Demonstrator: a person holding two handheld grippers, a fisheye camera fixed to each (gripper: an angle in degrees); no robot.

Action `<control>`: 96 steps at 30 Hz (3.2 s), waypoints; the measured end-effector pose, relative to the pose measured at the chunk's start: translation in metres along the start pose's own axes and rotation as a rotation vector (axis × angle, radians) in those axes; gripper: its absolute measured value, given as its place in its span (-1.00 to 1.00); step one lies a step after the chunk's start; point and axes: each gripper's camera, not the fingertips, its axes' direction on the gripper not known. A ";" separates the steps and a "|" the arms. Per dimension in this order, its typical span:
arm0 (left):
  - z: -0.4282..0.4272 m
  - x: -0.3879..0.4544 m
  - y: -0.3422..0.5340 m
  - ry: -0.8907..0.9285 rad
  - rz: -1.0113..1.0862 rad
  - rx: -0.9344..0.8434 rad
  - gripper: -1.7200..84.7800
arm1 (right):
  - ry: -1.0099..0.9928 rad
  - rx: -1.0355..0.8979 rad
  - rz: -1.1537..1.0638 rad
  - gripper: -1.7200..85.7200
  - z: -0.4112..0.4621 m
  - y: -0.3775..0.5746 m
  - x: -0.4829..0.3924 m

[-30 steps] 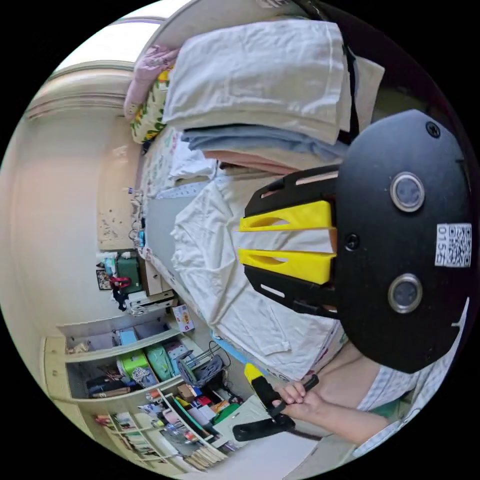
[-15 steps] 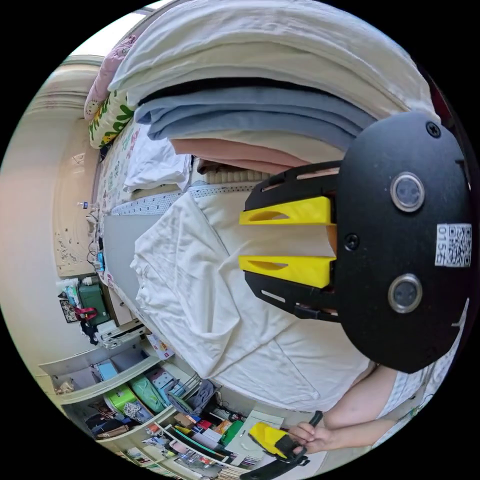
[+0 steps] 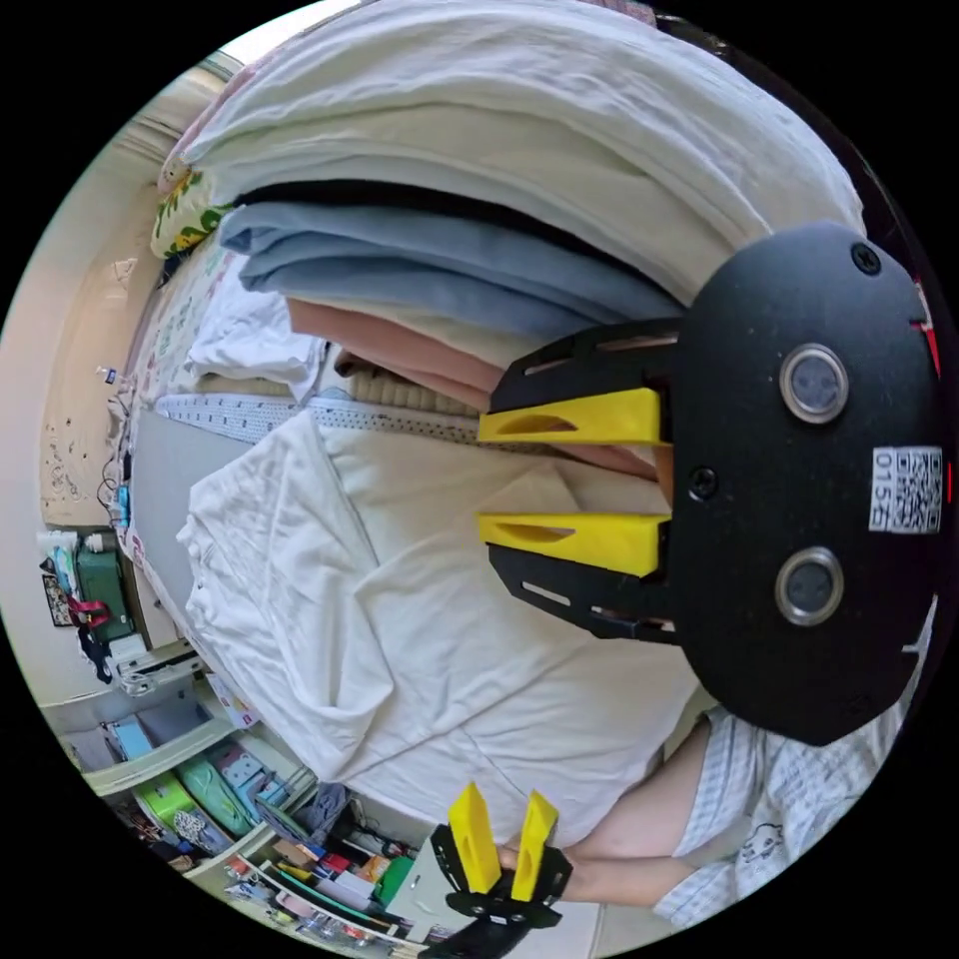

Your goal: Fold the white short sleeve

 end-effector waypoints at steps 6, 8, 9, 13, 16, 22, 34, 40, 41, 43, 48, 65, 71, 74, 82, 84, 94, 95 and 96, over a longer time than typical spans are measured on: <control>0.005 0.005 -0.005 0.067 0.025 0.007 -0.76 | -0.058 -0.003 0.012 -0.85 0.032 -0.002 -0.018; 0.007 0.004 -0.003 0.067 0.011 0.000 -0.76 | -0.063 0.023 0.020 -0.90 0.036 0.000 -0.023; 0.007 0.004 -0.001 0.074 0.008 -0.001 -0.76 | -0.074 0.047 0.018 -0.92 0.037 0.001 -0.027; 0.003 0.003 0.011 0.120 0.006 0.001 -0.76 | -0.085 0.128 0.024 -0.91 0.039 0.008 -0.032; -0.004 -0.005 0.024 0.154 -0.015 0.014 -0.76 | -0.147 0.143 0.016 -0.86 0.054 0.012 -0.024; -0.004 -0.031 0.037 0.319 -0.073 0.057 -0.75 | -0.239 0.031 -0.040 -0.84 0.104 -0.002 -0.021; -0.020 -0.022 0.049 0.290 -0.217 0.166 -0.74 | -0.158 0.085 -0.008 -0.84 0.131 0.026 -0.027; -0.046 0.013 0.079 0.171 -0.260 0.243 -0.74 | -0.211 0.076 0.162 -0.92 0.158 0.059 -0.021; -0.048 0.017 0.086 0.104 -0.292 0.264 -0.74 | -0.203 0.093 0.196 -0.94 0.165 0.063 -0.018; -0.048 0.023 0.094 0.035 -0.299 0.292 -0.73 | -0.253 0.129 0.253 -0.96 0.166 0.072 -0.011; -0.038 0.050 0.095 -0.040 -0.222 0.220 -0.70 | -0.638 0.388 0.185 -0.97 0.144 0.103 0.001; 0.008 0.098 0.085 -0.396 -0.198 0.325 -0.66 | -1.150 0.548 -0.084 -0.96 0.126 0.042 -0.083; -0.013 0.086 0.105 -0.386 -0.268 0.415 -0.91 | -0.982 0.626 -0.231 -0.95 0.066 0.041 -0.091; -0.055 0.066 0.125 -0.461 -0.388 0.462 -0.94 | -0.867 0.575 -0.415 -0.94 0.033 0.042 -0.117; -0.138 0.041 0.191 -0.541 -0.582 0.571 -0.95 | -0.580 0.234 -0.786 -0.75 0.026 0.037 -0.285; -0.140 0.041 0.199 -0.531 -0.590 0.556 -0.95 | -0.419 0.155 -0.902 -0.72 0.029 0.047 -0.335; -0.154 0.036 0.223 -0.485 -0.582 0.545 -0.95 | -0.275 0.113 -0.826 -0.89 -0.040 0.038 -0.320; -0.167 0.030 0.225 -0.519 -0.589 0.532 -0.94 | -0.273 0.144 -0.749 -0.90 -0.077 0.020 -0.280; -0.187 0.025 0.227 -0.578 -0.608 0.534 -0.94 | -0.277 0.213 -0.632 -0.90 -0.126 0.000 -0.224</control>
